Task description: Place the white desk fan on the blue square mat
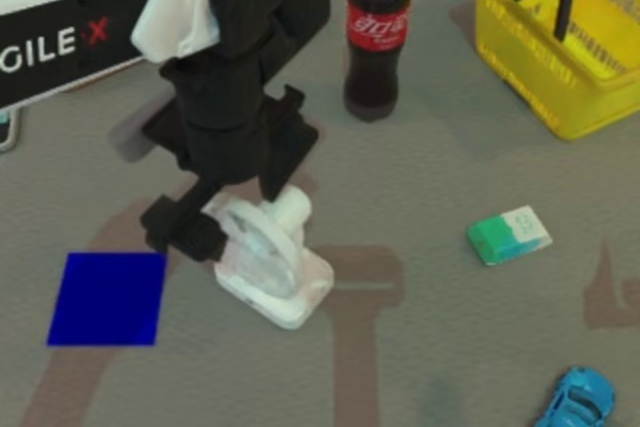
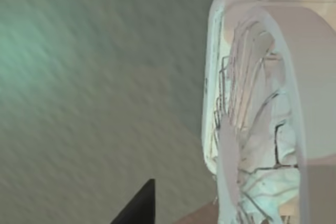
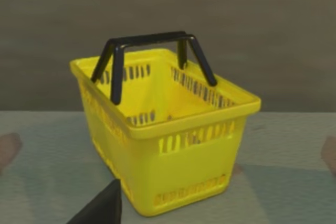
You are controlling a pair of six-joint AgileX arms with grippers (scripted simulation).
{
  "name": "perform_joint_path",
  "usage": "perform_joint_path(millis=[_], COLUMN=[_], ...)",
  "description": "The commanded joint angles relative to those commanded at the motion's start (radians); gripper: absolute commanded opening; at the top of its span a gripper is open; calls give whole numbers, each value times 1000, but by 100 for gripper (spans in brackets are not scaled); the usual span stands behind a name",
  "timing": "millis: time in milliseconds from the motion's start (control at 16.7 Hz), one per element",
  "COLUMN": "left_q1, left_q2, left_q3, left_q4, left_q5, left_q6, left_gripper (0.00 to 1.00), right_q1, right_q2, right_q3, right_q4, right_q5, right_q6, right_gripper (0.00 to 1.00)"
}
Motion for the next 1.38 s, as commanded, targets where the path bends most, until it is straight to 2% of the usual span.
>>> perform_joint_path(millis=[480,1080,1380], left_q1=[0,0,12], left_q2=[0,-6,-4], left_q3=[0,5,131], left_q4=[0,-4,-132], left_q5=[0,0,0], left_q6=[0,1,-3], left_gripper=[2,0,0], right_q1=[0,0,0], right_q2=[0,0,0], right_q3=[0,0,0], right_q4=[0,0,0], right_q5=[0,0,0], right_q6=[0,0,0], right_gripper=[100,100,100])
